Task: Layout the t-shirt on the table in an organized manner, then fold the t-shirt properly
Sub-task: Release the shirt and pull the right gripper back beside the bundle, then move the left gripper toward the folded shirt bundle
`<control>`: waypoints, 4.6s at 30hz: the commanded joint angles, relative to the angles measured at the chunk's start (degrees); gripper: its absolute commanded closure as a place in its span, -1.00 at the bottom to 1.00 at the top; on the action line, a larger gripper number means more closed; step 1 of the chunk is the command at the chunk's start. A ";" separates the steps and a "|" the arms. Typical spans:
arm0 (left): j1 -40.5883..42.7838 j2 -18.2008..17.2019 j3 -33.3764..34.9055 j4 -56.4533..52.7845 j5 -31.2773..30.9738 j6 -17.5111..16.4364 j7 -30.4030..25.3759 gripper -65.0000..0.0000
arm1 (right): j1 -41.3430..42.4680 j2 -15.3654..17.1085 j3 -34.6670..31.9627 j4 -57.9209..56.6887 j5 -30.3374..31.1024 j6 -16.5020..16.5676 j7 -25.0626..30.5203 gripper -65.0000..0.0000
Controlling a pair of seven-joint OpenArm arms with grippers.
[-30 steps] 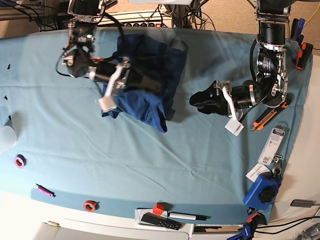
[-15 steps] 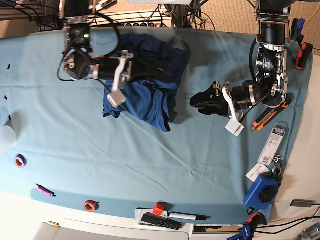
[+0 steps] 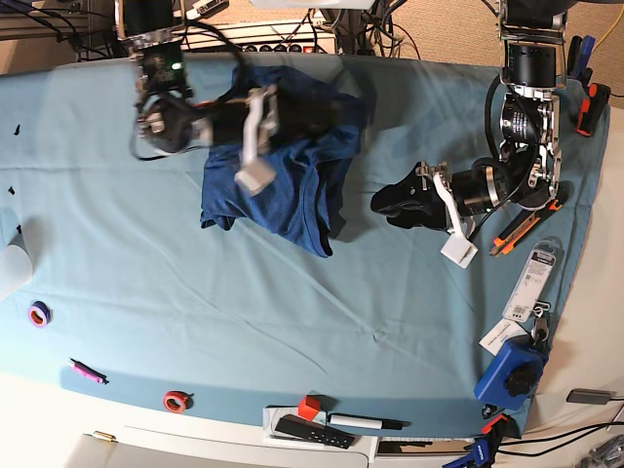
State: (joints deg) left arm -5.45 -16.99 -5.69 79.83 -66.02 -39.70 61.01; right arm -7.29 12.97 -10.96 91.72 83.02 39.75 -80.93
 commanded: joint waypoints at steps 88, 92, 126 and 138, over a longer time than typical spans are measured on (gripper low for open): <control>-1.18 2.08 -0.07 0.92 0.85 -0.30 -2.05 0.05 | 12.04 -10.47 35.39 -9.68 -27.23 -9.49 2.03 -0.27; -1.18 2.05 -0.07 0.92 3.26 -0.30 -0.22 0.05 | 12.04 -10.43 35.39 -9.68 -28.72 -9.46 1.99 -0.27; 13.18 -1.29 -0.07 13.14 -2.97 7.69 12.35 -0.37 | 12.04 -10.47 35.39 -9.68 -30.60 -9.33 1.86 0.82; 14.34 1.99 6.99 15.06 3.65 11.67 8.76 -0.37 | 12.04 -10.45 35.39 -9.68 -30.58 -9.33 1.88 0.82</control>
State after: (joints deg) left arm 9.06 -14.92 1.41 94.11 -62.17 -28.27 69.67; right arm 3.95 2.04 24.36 81.28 51.68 30.02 -79.26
